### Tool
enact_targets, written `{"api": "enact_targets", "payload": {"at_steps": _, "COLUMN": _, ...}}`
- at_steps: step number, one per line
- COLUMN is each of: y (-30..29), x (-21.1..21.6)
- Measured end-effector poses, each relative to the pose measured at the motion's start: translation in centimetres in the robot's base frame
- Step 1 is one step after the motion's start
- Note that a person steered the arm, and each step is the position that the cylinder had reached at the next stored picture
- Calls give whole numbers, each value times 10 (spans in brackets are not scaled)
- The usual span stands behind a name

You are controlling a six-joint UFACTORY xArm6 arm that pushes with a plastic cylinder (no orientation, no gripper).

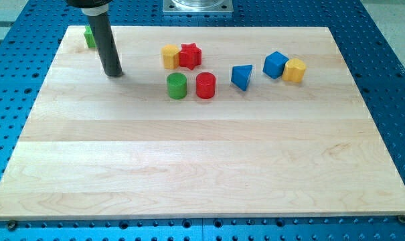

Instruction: Separate the hexagon from the red star

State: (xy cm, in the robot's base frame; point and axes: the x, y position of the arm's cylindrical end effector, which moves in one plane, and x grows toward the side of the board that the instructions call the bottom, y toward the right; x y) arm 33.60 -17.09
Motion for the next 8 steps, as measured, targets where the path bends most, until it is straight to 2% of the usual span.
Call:
{"api": "enact_targets", "payload": {"at_steps": 2, "y": 19, "x": 18}}
{"api": "enact_targets", "payload": {"at_steps": 3, "y": 65, "x": 5}}
{"api": "enact_targets", "payload": {"at_steps": 4, "y": 52, "x": 1}}
{"api": "enact_targets", "payload": {"at_steps": 5, "y": 5, "x": -43}}
{"api": "enact_targets", "payload": {"at_steps": 6, "y": 70, "x": -88}}
{"api": "enact_targets", "payload": {"at_steps": 7, "y": 98, "x": -91}}
{"api": "enact_targets", "payload": {"at_steps": 8, "y": 167, "x": -80}}
